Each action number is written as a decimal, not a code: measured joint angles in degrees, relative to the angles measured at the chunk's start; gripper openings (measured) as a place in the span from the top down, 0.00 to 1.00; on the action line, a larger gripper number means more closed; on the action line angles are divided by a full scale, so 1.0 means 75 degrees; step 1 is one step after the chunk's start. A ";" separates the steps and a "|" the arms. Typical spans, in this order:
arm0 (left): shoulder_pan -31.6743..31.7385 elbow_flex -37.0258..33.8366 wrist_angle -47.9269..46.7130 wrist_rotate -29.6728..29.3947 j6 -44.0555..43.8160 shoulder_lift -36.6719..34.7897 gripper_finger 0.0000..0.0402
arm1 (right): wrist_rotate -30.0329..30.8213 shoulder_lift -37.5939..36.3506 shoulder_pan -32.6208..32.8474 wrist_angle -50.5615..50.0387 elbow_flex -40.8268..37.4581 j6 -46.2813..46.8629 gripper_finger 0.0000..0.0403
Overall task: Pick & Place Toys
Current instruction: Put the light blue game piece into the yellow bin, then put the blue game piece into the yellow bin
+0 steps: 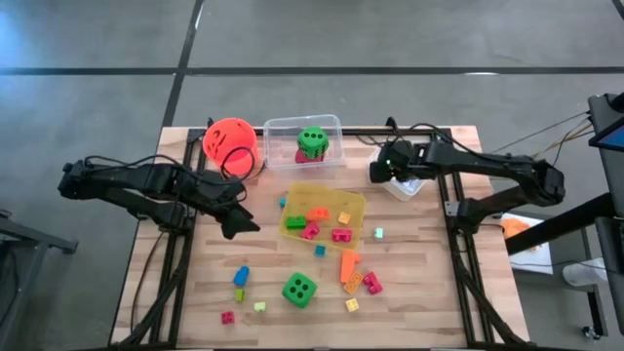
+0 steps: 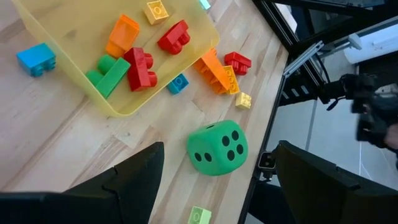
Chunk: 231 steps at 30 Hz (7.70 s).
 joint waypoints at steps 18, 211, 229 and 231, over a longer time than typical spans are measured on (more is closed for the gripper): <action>0.0041 -0.0532 0.0180 -0.0167 -0.0840 0.0000 0.26 | -0.0512 0.0089 0.3895 -0.1230 0.0551 0.2979 0.47; -0.3808 -0.1457 0.0237 -0.0477 -0.4893 0.3711 0.26 | 0.0530 0.2313 0.2934 0.0233 0.3809 -0.4041 0.15; -0.3818 -0.1236 0.0577 -0.0046 -0.4948 0.5068 0.32 | 0.0540 0.2279 0.3212 -0.0233 0.3803 -0.3960 0.15; -0.3819 -0.1240 0.0640 -0.0166 -0.4949 0.5056 0.37 | 0.0540 0.2279 0.3219 -0.0299 0.3803 -0.3934 0.15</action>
